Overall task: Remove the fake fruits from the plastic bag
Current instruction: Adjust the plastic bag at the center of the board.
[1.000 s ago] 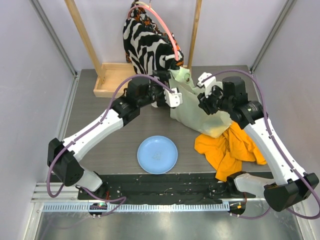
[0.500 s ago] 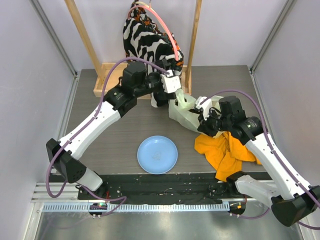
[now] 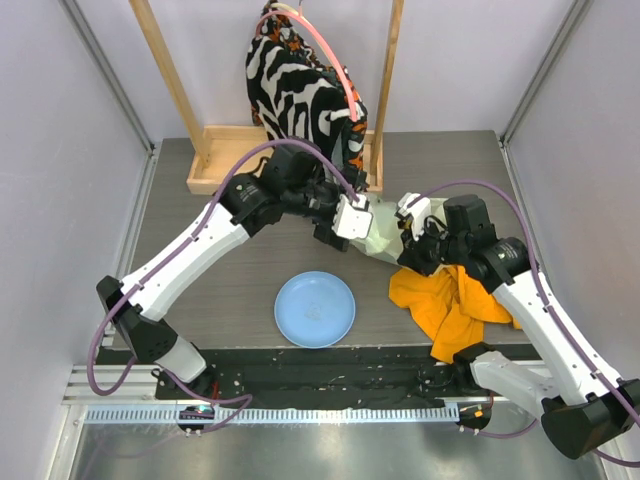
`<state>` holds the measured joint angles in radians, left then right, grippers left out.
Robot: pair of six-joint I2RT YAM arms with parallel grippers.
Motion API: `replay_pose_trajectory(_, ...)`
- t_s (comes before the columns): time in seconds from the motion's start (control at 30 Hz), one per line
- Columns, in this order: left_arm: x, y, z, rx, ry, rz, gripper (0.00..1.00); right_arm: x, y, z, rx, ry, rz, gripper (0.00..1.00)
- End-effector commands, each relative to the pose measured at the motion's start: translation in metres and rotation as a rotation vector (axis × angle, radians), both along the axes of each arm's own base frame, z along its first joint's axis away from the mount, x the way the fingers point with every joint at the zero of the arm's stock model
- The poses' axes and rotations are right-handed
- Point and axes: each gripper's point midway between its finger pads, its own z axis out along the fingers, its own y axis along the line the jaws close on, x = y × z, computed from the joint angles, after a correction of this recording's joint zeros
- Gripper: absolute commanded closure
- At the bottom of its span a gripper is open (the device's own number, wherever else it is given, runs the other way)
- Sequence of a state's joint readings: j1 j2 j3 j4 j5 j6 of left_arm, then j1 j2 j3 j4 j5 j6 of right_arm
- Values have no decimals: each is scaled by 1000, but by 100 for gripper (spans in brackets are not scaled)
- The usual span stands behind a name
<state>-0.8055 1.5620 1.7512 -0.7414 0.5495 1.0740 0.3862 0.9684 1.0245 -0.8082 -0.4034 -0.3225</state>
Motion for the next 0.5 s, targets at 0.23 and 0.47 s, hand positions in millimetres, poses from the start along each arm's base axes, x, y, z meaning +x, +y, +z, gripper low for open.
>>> replay_pose_trajectory(0.23,-46,-3,-8,128,-34,-156,10,4,4,12,63,-37,-21,89)
replay_pose_trajectory(0.47,-16,-23,-10,108,-35,-53,15,1,4,12,68,-33,-16,89)
